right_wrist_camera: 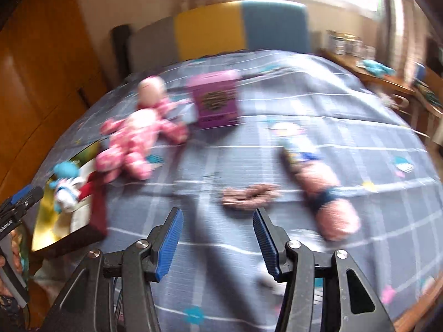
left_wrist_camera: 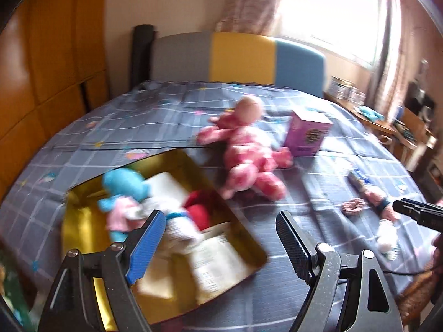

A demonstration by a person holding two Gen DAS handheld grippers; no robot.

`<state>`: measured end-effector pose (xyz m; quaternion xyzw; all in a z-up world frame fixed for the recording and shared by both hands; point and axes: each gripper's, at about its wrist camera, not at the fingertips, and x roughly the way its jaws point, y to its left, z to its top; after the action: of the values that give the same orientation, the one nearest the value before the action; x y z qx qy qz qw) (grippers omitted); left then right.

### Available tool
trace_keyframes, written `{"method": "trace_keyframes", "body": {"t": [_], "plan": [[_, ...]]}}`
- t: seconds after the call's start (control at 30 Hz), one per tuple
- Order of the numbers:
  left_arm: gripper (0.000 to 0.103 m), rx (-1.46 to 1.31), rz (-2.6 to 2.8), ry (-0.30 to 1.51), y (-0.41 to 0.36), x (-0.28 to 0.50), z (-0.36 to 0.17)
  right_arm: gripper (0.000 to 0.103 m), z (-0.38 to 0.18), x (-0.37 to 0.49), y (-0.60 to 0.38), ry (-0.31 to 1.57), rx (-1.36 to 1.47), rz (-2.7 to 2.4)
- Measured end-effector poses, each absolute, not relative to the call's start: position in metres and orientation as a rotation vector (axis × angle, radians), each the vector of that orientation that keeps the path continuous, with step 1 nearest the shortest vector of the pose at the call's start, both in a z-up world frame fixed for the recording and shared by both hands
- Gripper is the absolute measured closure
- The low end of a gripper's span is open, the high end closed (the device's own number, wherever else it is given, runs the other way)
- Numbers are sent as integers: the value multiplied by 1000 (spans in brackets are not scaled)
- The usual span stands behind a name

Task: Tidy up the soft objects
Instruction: 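Reach the left gripper down and grasp the clear plastic bag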

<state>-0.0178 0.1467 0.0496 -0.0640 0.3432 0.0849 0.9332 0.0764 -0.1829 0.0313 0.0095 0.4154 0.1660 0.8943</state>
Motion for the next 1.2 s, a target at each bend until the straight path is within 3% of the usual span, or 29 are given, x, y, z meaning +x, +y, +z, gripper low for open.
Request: {"method": "trace_keyframes", "body": {"t": [0.43, 0.7, 0.97, 1.0, 1.03, 1.2], "plan": [[27, 48, -284, 827, 0, 63, 34, 50, 35, 64, -306, 861, 142, 58], [38, 92, -550, 923, -102, 93, 6, 50, 22, 59, -324, 880, 181, 41], [38, 163, -661, 1040, -175, 107, -37, 50, 16, 57, -339, 893, 222, 28], [46, 166, -666, 1057, -180, 108, -43, 50, 16, 58, -340, 893, 225, 27], [65, 176, -669, 1073, -186, 108, -49, 49, 16, 58, -340, 894, 227, 26], [68, 133, -672, 1077, -180, 105, -63, 49, 15, 63, -338, 902, 225, 41]]}}
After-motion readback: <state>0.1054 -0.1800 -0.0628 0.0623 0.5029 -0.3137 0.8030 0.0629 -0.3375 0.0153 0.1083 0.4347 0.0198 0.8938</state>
